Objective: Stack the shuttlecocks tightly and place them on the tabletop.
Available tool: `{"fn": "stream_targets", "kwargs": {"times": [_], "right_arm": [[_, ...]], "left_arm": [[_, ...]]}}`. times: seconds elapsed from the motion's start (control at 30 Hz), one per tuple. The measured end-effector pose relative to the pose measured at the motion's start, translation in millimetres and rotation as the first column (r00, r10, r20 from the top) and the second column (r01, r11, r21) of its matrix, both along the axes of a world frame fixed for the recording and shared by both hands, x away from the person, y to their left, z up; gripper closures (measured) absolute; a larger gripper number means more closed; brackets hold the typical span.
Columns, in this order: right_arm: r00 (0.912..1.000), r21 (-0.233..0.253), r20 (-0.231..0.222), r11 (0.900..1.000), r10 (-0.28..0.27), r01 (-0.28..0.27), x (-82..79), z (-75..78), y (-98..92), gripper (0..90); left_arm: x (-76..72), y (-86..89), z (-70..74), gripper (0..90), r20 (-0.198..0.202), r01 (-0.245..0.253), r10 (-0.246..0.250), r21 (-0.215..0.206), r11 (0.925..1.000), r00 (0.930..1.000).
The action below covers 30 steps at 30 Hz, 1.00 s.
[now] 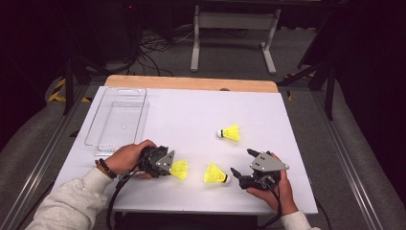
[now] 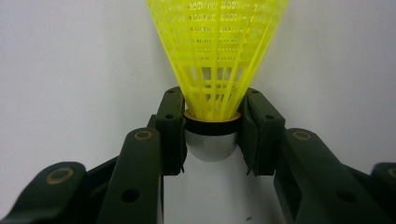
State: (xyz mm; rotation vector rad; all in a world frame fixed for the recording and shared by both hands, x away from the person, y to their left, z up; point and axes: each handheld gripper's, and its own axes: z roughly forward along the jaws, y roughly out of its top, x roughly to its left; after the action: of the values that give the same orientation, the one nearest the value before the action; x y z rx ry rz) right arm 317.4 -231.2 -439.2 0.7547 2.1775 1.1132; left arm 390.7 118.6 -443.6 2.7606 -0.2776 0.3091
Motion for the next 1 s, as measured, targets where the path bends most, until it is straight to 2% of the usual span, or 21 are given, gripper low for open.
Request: {"fn": "stream_targets", "kwargs": {"times": [0.13,0.37,0.47,0.67,0.77,1.0], "right_arm": [[1.0,-0.001,0.0,1.0,-0.003,0.003,0.4,-0.3,0.3,17.4],[0.9999,0.002,0.001,1.0,-0.015,0.015,0.7,-0.3,-0.5,17.4],[0.9998,0.003,0.003,1.0,-0.017,0.017,0.9,-0.3,-0.7,17.4],[0.9998,0.004,-0.003,1.0,-0.021,0.021,1.3,-1.5,-0.3,17.4],[0.9998,0.0,-0.004,1.0,-0.019,0.019,1.8,-1.7,0.1,17.4],[0.9998,-0.005,-0.007,1.0,-0.017,0.017,3.5,-2.6,1.9,17.4]], "left_arm": [[4.0,6.1,5.5,64.4,0.029,-0.012,0.012,0.003,0.9999,0.9995],[13.0,17.4,13.4,64.5,0.016,-0.048,0.049,-0.06,0.997,0.9987],[17.2,21.0,16.5,64.5,0.02,-0.058,0.059,-0.066,0.9962,0.9981],[32.3,34.5,34.2,64.5,-0.003,-0.088,0.088,-0.136,0.9869,0.9961],[39.1,39.6,43.2,64.6,0.009,-0.099,0.102,-0.137,0.9856,0.9948],[60.7,44.3,57.9,64.5,-0.009,-0.116,0.116,-0.131,0.9845,0.9932]]}}
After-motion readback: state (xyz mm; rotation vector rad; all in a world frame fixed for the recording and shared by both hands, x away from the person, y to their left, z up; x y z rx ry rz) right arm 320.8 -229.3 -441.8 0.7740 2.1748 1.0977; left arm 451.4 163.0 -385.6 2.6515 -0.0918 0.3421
